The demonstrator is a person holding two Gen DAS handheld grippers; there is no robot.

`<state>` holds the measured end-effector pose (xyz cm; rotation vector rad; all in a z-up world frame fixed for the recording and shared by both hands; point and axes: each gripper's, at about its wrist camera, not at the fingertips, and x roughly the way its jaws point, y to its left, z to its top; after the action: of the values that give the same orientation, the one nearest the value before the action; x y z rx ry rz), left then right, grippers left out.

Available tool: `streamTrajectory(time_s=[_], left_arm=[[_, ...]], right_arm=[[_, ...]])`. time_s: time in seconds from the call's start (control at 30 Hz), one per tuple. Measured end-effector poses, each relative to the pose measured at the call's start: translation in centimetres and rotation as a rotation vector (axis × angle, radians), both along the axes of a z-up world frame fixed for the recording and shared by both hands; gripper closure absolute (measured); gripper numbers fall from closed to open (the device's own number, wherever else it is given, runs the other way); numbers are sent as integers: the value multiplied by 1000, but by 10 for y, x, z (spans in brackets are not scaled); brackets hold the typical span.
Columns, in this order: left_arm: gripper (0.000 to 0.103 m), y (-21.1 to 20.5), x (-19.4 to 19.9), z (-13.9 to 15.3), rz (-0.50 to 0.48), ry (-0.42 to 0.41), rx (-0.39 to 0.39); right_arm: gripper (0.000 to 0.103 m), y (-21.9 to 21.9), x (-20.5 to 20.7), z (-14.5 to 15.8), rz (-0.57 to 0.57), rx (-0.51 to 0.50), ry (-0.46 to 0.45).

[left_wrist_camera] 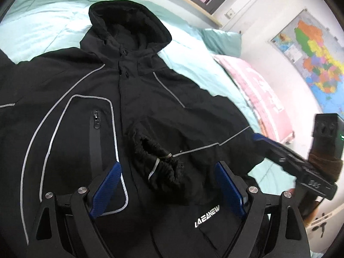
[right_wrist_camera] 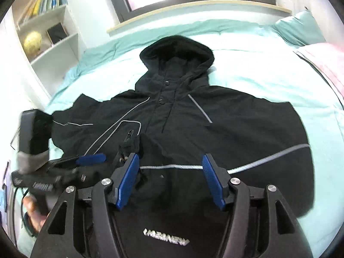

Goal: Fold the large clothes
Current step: 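Lay the held cuff across the jacket body and open the right gripper, then grasp the folded cuff with the left gripper, pull it across, release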

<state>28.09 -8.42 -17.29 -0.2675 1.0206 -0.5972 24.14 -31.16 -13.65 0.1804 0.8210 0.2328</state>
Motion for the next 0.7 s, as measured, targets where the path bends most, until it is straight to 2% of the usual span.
streamTrajectory(time_s=[0.23,0.27,0.3,0.33,0.37,0.4,0.47,0.53,0.63,0.7], left_arm=[[15,-37,19,-22,31,59,141],[24,-42,20,-25,39,56,178],[62,-50,23,-29,44,47,242],[71,-52,22,-29,46,36,283],[74,-54,24,-28,50,17,306],[78,-51,26,-20,56,-18,303],[79,-40,30,0,79,-86,278],[80,-17,39,27,109,-150,217],[80,26,55,51,154,-209,192],[80,60,64,52,179,-207,191]], right_arm=[[39,-34,-19,-9,-39,51,11],[39,-36,-19,-14,-44,54,21],[39,-38,-18,-18,-48,51,34],[39,-37,-17,-21,-50,49,42],[39,-38,-16,-24,-53,44,54],[39,-38,-15,-25,-56,36,61],[39,-37,-14,-25,-59,12,64],[39,-37,-11,-20,-65,-10,57],[39,-36,1,-12,-69,-13,44],[39,-32,13,-8,-71,-35,34]])
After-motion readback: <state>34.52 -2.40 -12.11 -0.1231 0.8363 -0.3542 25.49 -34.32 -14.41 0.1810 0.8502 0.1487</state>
